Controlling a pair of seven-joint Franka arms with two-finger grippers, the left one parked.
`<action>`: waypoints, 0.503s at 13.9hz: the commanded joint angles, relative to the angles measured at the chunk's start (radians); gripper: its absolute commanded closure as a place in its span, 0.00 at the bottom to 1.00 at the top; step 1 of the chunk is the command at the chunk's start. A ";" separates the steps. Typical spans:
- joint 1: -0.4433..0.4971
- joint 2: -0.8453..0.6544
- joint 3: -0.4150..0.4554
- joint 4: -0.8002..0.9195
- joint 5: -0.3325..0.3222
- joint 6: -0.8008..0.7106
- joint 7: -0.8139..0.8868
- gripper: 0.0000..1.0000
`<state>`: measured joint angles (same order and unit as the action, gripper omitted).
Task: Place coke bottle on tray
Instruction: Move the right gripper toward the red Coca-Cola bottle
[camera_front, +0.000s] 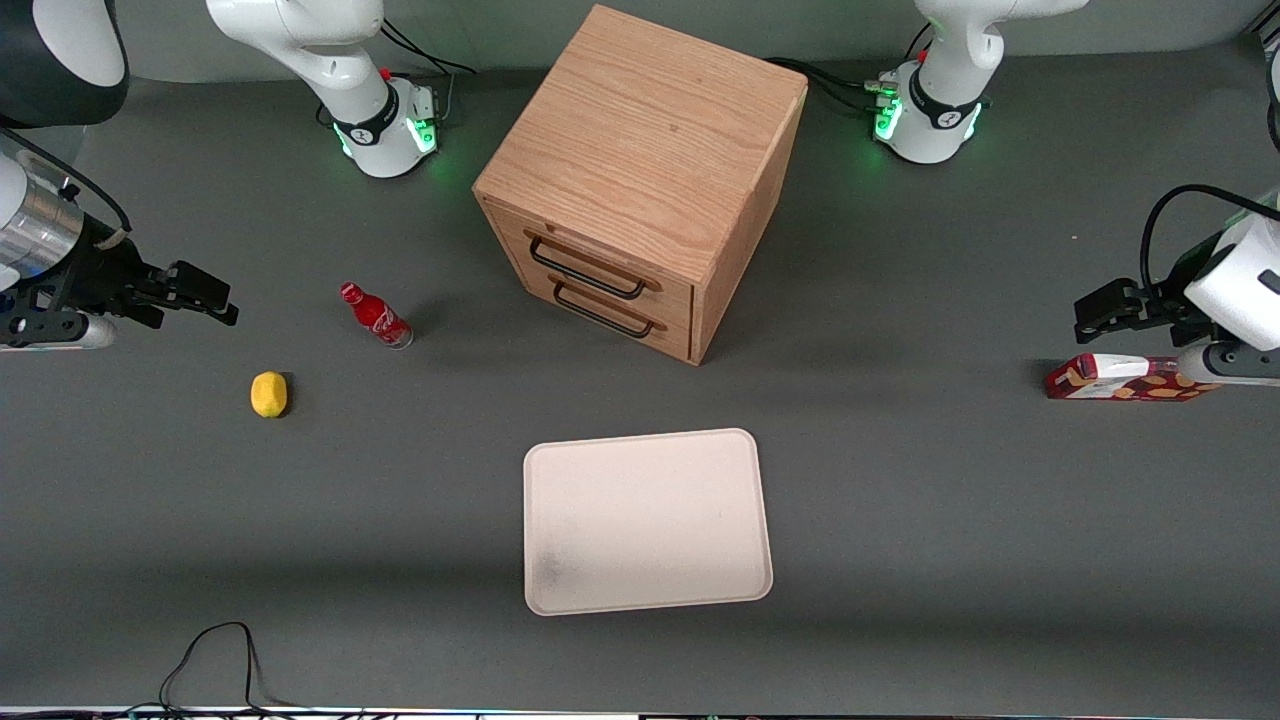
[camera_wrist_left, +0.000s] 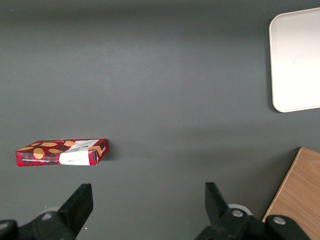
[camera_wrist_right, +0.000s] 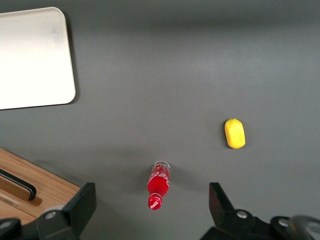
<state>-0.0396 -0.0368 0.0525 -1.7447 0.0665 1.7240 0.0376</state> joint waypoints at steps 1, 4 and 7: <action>-0.003 0.011 0.004 0.043 -0.016 -0.058 0.028 0.00; -0.002 0.050 0.009 0.106 -0.016 -0.076 0.088 0.00; -0.003 0.058 0.004 0.102 -0.016 -0.104 0.099 0.00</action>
<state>-0.0401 -0.0081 0.0532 -1.6818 0.0657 1.6581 0.1035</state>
